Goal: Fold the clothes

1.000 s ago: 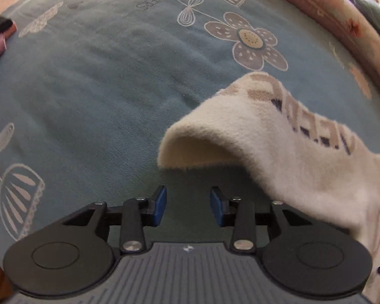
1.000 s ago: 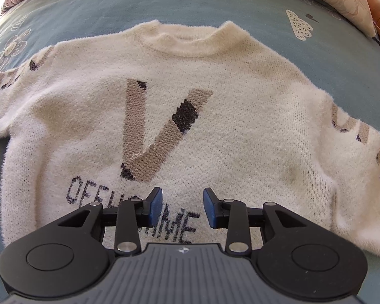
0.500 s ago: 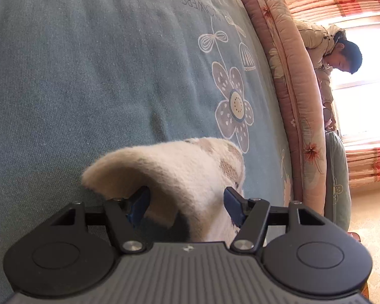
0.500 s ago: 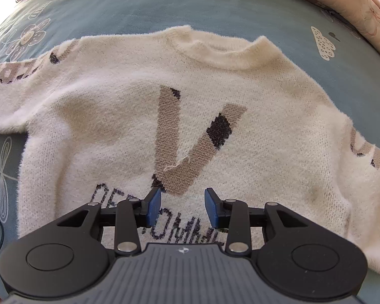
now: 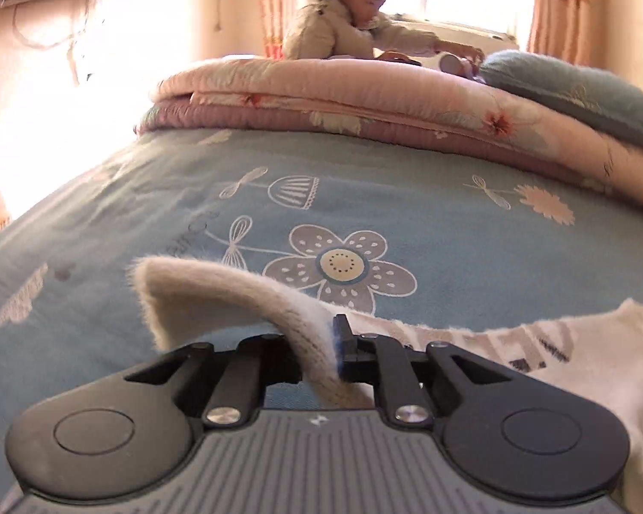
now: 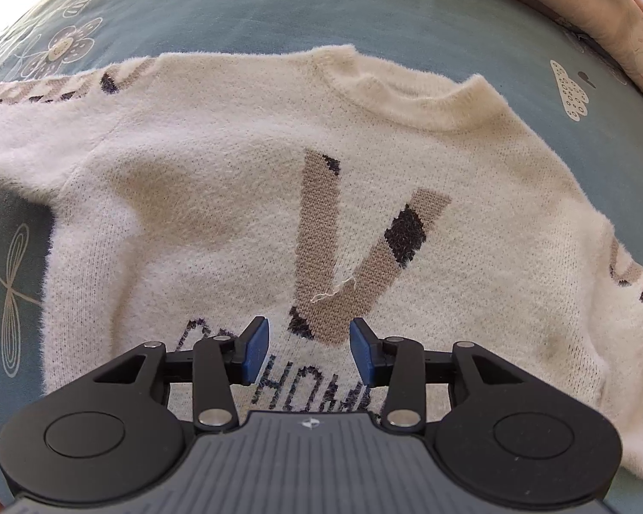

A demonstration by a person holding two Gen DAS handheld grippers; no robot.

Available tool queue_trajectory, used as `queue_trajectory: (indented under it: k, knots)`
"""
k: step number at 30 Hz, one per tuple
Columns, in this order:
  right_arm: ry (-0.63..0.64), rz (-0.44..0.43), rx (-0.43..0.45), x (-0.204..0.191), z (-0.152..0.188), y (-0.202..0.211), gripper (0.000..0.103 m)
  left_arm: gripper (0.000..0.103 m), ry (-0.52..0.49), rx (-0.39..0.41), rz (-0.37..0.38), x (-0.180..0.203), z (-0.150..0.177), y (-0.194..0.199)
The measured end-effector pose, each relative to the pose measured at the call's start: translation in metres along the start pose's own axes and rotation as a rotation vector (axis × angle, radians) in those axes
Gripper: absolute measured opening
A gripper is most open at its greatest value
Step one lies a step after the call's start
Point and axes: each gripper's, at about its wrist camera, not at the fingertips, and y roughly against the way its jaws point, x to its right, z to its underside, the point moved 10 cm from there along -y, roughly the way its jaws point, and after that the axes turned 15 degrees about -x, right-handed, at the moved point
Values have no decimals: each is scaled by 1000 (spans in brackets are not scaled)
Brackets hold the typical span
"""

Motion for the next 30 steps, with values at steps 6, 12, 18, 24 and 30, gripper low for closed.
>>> queue_trajectory:
  k: [6,12,18,24,30]
  knots:
    - [20,1,-4,-5,0,0,46,36,109,-253,-31,-35,47,-55]
    - [19,20,-12,3,2,0,48,30,314,-253,-177,-99,58,-68]
    - [-6,1,-14,-1,4,-2,48,31,317,-251,-186,-105,40,-50]
    - [11,-10,12,-13,3,4,48,49,406,-356,171,-19,67,-38]
    - [-13,-13,22,-9,15,9,48,53,587,-555,655,93,119,-46]
